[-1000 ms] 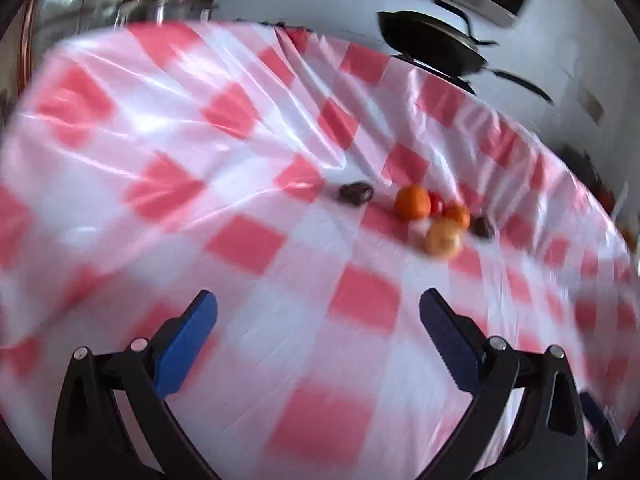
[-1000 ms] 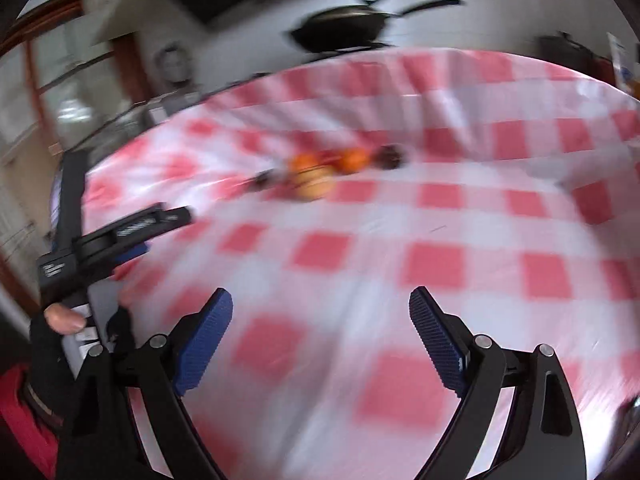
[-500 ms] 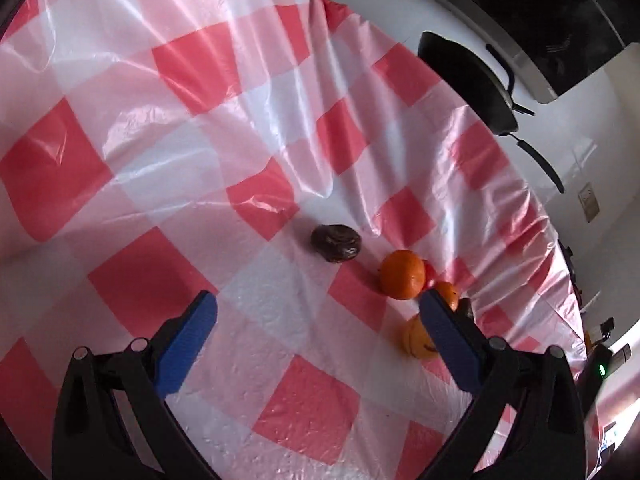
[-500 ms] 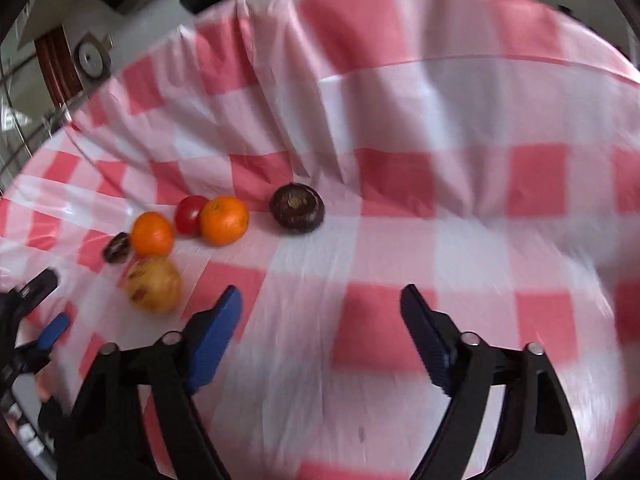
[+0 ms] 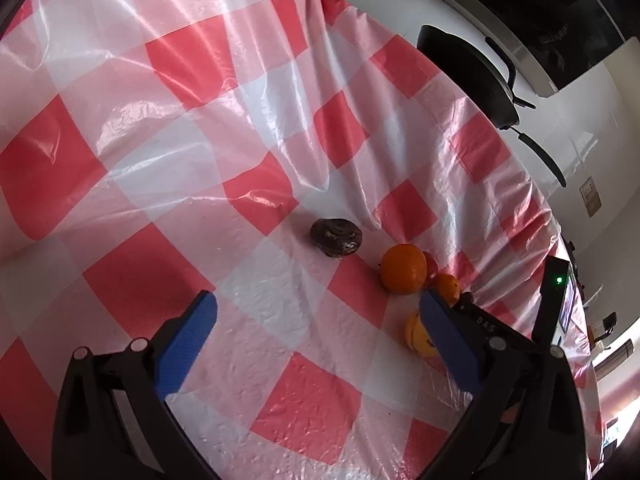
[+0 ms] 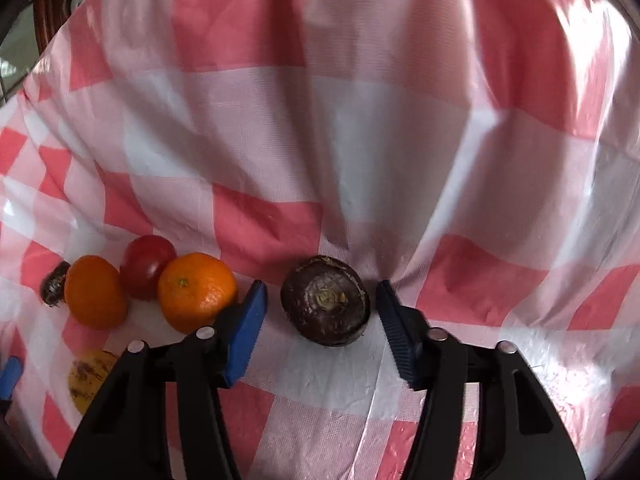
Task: Organize fruits
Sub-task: 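Grasp the dark round fruit with the right tool, then grasp the dark brown date-like fruit with the left tool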
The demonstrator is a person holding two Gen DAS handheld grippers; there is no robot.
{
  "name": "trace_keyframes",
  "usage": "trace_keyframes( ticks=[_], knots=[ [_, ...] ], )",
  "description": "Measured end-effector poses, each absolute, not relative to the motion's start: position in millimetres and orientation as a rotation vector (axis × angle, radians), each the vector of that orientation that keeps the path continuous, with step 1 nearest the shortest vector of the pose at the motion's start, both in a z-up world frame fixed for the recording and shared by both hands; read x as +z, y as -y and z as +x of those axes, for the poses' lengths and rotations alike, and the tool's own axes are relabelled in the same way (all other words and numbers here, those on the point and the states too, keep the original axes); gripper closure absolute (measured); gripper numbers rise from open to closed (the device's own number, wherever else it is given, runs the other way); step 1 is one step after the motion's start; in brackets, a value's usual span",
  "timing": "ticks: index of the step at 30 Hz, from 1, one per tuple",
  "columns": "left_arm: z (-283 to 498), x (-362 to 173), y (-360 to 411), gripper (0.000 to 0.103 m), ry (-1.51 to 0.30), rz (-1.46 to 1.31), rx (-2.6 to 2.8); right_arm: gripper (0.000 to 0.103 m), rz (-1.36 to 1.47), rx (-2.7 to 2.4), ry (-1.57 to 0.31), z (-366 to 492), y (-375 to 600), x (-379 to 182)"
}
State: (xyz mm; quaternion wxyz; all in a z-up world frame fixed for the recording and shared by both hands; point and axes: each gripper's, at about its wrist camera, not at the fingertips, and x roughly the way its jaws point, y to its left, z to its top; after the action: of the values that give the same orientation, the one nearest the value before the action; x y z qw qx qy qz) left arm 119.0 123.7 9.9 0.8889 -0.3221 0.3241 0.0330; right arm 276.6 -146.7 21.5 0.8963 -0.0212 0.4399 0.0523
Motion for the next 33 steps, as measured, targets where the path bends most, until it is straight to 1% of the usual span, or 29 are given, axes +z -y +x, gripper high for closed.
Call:
trace_keyframes(
  ticks=[3,9,14,19,23,25,27,29,31,33],
  knots=[
    [117.9,8.5,-127.4,0.002,-0.674,-0.690,0.061,0.064,0.015,0.108,-0.907,260.6,152.2,23.2],
    [119.9,4.9,-129.9,0.002,-0.703,-0.708,0.028,0.064,0.324,0.166,-0.766,194.7,197.0,28.3],
    [120.6,6.2,-121.8,0.002,-0.730,-0.660,0.028,0.064,0.472,0.153,-0.748,190.8,222.4,17.8],
    [137.5,11.4,-112.1,0.002,-0.778,-0.523,0.108,0.064,0.508,0.159,-0.730,191.0,226.9,20.9],
    [182.4,14.1,-103.1,0.002,-0.836,-0.361,0.153,0.063,0.509,0.183,-0.737,190.2,229.7,22.8],
    [204.5,11.5,-98.9,0.009,-0.871,-0.321,0.152,0.063,0.514,0.183,-0.737,190.6,230.1,22.6],
    [224.5,9.6,-93.0,0.012,-0.887,-0.287,0.159,0.063,0.514,0.189,-0.739,191.6,229.1,22.1],
    [237.1,8.3,-86.9,0.021,-0.891,-0.237,0.170,0.063,0.514,0.191,-0.740,192.1,228.6,21.7],
    [243.7,7.7,-80.4,0.047,-0.892,-0.169,0.209,0.063,0.515,0.193,-0.739,191.9,228.6,21.5],
    [239.0,8.5,-78.8,0.062,-0.885,-0.165,0.175,0.063,0.517,0.195,-0.738,191.9,228.3,21.4]
  ],
)
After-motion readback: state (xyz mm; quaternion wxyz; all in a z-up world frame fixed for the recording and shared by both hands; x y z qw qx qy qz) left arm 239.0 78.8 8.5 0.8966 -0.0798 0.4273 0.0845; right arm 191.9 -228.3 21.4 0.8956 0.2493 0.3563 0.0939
